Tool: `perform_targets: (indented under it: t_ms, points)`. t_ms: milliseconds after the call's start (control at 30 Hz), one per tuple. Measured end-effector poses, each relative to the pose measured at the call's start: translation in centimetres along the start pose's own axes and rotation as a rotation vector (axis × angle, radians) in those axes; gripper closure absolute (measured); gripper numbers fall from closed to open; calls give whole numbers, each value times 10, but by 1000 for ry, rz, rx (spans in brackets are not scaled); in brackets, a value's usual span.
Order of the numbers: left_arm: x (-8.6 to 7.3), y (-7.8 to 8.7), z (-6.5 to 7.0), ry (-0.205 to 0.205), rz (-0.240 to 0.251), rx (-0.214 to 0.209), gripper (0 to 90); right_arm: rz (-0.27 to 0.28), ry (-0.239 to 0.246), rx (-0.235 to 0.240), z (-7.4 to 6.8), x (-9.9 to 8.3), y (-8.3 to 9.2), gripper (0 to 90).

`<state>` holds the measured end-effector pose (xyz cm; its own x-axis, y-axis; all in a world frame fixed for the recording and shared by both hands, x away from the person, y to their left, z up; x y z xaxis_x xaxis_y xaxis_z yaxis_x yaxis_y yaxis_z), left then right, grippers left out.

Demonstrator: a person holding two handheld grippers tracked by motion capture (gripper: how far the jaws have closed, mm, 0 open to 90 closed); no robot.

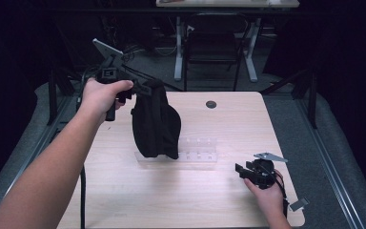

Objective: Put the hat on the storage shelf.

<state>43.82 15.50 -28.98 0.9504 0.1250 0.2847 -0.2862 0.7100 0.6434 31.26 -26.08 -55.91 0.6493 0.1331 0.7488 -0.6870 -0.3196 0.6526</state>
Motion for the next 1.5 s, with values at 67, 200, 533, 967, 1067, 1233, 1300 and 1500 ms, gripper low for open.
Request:
perform_targets:
  t_ms: [67, 200, 533, 967, 1067, 1233, 1300, 1500]
  points:
    - [-1, -3, 3, -2, -3, -6, 853, 3, 2, 8, -1, 0, 0, 484]
    - [-2, -8, 9, -18, -16, -16, 853, -3, 2, 3, -1, 0, -1, 485]
    - [-5, -15, 16, -34, -24, -32, 851, 24, 10, 11, -5, 3, 3, 489]
    - [-6, -22, 21, -42, -29, -48, 850, 51, 231, 162, -84, 36, 4, 499]
    - [-6, -23, 21, -42, -29, -46, 850, 41, 271, 186, -99, 46, -1, 508]
    - [-6, -25, 23, -45, -32, -49, 849, 46, 317, 234, -124, 57, -7, 516]
    - [-6, -26, 24, -46, -32, -47, 849, 38, 341, 250, -133, 61, -10, 526]
    - [-6, -25, 25, -45, -31, -43, 849, 20, 376, 289, -153, 68, -19, 531]
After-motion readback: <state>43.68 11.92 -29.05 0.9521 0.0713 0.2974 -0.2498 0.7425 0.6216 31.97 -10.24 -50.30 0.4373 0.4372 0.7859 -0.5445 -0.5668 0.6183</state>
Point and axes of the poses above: each handheld gripper's, and its own axes: y roughly backward along the jaws, x roughly out of its top, z roughly to its right, the point moved 1 cm from there along -y, roughly forward along the jaws, and after that the axes turned 7 degrees about y, right-handed, at the moved point
